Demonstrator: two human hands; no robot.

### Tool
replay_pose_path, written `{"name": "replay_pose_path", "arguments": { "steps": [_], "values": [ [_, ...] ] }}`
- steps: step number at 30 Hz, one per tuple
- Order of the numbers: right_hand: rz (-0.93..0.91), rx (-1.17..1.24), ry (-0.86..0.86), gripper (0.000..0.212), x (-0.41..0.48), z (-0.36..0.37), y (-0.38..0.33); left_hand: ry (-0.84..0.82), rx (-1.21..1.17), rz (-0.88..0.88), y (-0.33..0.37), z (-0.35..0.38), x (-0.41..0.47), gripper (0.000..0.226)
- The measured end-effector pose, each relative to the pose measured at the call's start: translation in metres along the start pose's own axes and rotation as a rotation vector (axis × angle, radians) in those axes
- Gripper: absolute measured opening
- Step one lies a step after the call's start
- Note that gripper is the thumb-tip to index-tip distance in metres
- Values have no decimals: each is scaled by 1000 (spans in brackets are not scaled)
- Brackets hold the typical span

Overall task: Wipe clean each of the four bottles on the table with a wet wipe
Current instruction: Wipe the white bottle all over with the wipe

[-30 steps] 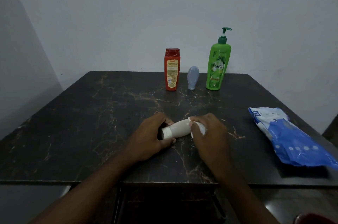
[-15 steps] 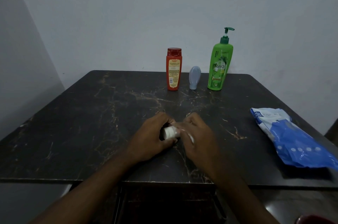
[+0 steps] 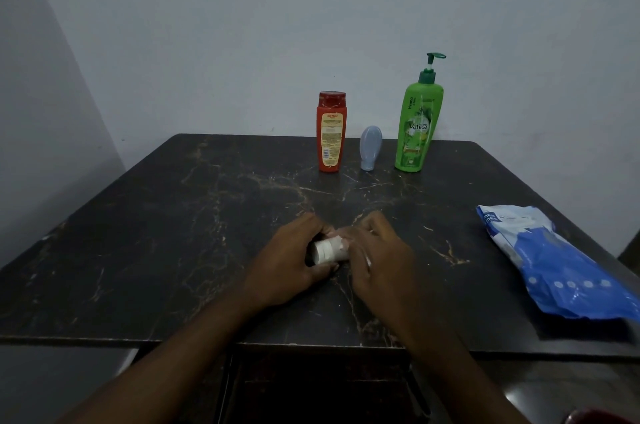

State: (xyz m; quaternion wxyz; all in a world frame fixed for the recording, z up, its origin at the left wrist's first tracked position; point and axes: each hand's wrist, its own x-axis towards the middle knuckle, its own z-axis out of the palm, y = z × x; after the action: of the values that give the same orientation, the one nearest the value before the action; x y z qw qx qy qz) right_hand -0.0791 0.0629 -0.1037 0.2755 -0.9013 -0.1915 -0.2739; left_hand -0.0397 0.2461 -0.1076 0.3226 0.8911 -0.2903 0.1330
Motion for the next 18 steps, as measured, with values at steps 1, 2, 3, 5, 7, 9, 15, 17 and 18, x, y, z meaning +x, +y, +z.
{"name": "replay_pose_path", "arguments": {
  "steps": [1, 2, 3, 5, 7, 9, 15, 17, 18],
  "values": [
    [-50, 3, -29, 27, -1, 0, -2, -5, -8, 2, 0, 0, 0, 38],
    [-93, 5, -54, 25, -2, 0, -4, -10, -14, 7, 0, 0, 0, 37],
    [-109, 2, -64, 24, -2, -1, -5, -11, -15, 11, 0, 1, 0, 36],
    [-46, -16, -22, 26, -2, -2, -2, -1, -2, 10, 0, 1, 0, 37],
    [103, -7, 52, 26, -2, -3, 6, 4, 2, 6, 0, 1, -1, 38],
    [257, -5, 111, 23, -1, -3, 16, 5, 7, 6, 0, 0, -1, 39],
    [543, 115, 174, 20, 1, -5, 22, -1, 8, -16, -1, -1, -1, 41],
    [583, 143, 185, 21, 2, -5, 21, -6, 18, -9, -2, 0, 0, 41],
    [599, 149, 186, 21, 2, -5, 22, -10, 26, -5, -1, 1, -1, 41]
  ]
}}
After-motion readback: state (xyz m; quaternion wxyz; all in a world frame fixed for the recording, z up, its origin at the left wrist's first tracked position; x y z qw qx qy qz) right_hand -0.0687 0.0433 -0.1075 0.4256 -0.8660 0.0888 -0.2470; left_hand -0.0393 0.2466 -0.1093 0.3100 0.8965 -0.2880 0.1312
